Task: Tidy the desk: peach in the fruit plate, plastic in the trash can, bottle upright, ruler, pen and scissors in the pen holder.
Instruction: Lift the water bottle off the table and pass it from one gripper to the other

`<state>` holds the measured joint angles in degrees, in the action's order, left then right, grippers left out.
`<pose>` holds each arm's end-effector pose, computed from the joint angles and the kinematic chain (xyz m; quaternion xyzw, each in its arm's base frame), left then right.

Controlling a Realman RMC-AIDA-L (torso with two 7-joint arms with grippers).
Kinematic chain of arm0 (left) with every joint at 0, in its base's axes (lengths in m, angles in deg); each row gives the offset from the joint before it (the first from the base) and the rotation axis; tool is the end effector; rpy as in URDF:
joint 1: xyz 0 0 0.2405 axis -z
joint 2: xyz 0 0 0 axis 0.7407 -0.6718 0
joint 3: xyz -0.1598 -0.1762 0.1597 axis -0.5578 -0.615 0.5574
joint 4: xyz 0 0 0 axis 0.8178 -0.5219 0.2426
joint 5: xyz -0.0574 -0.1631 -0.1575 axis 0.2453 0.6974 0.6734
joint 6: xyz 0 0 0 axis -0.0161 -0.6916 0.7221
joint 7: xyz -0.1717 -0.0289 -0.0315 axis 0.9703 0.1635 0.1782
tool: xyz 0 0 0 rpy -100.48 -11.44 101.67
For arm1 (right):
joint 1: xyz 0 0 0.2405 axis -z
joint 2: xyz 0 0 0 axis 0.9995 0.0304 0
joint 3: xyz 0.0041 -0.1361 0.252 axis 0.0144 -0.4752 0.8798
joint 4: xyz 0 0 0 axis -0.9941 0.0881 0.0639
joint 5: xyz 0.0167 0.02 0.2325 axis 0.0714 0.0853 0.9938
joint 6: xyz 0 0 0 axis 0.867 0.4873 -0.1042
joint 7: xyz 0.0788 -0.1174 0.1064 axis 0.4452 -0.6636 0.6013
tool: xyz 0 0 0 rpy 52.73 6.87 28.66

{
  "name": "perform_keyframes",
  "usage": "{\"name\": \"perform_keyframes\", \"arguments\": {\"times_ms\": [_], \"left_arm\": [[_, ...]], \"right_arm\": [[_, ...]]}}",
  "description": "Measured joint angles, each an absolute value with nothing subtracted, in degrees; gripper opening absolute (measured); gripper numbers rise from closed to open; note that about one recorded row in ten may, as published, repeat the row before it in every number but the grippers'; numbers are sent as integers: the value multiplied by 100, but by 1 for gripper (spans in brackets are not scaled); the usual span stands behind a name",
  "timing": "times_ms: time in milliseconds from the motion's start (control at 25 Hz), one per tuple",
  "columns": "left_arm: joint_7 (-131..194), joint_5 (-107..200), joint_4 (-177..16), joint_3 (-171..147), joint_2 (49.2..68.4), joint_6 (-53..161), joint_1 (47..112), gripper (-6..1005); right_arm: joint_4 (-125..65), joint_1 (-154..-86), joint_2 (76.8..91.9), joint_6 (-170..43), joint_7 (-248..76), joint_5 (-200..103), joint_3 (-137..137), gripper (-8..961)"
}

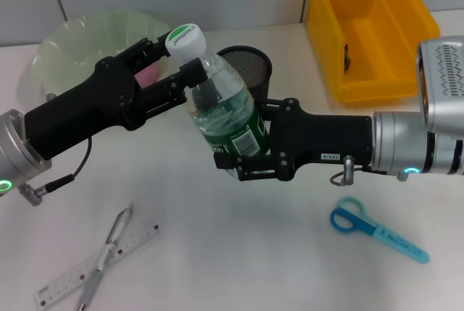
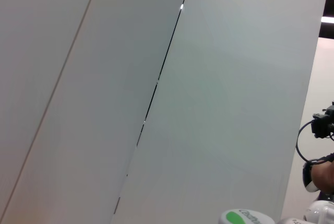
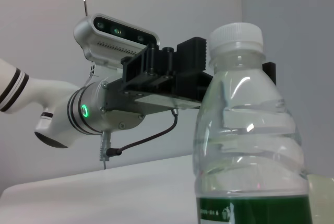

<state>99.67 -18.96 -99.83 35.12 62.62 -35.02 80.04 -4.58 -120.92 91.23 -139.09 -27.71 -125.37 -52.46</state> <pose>-0.2195 0.3669 -0.0451 -0.8456 -0.1787 -0.4922 0.1033 0.2308 0.3744 -0.0924 -0.9412 0.0794 0.3081 0.1136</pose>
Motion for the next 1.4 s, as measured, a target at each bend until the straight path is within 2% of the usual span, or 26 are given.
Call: {"name": "perform_keyframes", "arguments": {"times_ms": [520,1160,1400], "left_arm": [[9911,-1896,-9980,3513,6262,-3511,8004,800],[9875,-1920,-9919,3522,6261,-3511,8048,734],[9874,-1923,-9919,3522,6261,-3511,8049,582]], "right_arm": [[-527,-12130,9123,-13909,-2798,-12496,-5298,770],[-528,-12131,9123,-13908,-2799,-12486,-5327,769],[-529,-12130,9123,-13908,-2799,-12486,-5327,769]]}}
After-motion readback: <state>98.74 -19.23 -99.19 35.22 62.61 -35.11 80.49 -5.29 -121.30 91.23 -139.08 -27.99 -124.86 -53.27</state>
